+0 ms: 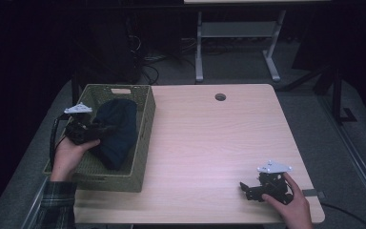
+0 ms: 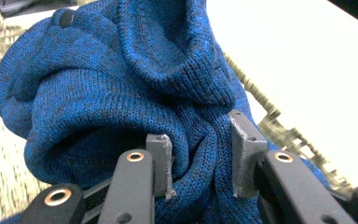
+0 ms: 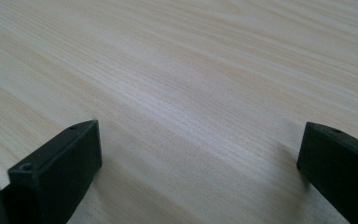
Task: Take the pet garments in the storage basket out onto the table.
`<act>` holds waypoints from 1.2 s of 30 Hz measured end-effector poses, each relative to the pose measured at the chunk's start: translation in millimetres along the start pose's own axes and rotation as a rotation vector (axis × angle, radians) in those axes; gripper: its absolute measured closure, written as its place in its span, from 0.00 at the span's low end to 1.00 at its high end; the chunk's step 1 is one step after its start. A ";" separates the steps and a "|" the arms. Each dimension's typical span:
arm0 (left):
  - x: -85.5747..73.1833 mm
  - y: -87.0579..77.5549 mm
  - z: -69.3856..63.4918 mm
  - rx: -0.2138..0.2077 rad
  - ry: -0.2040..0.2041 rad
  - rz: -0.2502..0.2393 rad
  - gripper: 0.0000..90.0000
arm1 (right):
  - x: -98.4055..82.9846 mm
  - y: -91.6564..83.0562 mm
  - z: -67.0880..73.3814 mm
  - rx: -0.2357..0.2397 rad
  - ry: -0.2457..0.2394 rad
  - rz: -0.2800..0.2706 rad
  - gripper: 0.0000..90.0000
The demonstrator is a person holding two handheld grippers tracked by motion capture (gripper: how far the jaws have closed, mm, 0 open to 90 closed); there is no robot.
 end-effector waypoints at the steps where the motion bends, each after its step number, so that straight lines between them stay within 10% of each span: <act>1: 3.4 -2.5 -1.8 -0.005 0.002 -0.016 0.73 | 0.0 0.0 -0.1 0.000 -0.001 0.000 0.00; 20: 55.6 -24.4 -43.6 -0.094 0.083 -0.226 0.73 | 0.1 0.2 0.0 0.001 0.000 0.000 0.00; 36: 90.1 -5.3 -87.6 -0.170 0.171 -0.274 0.73 | 0.2 0.2 0.0 0.001 0.000 0.000 0.00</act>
Point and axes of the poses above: each handheld gripper's, and its own axes: y roughly forward along the jaws, x roughly out of its top, z roughly to its left, the point moved 2 cm from there along y, roughly forward along the jaws, and after that the axes turned 5 degrees about y, right-handed, at the moved point
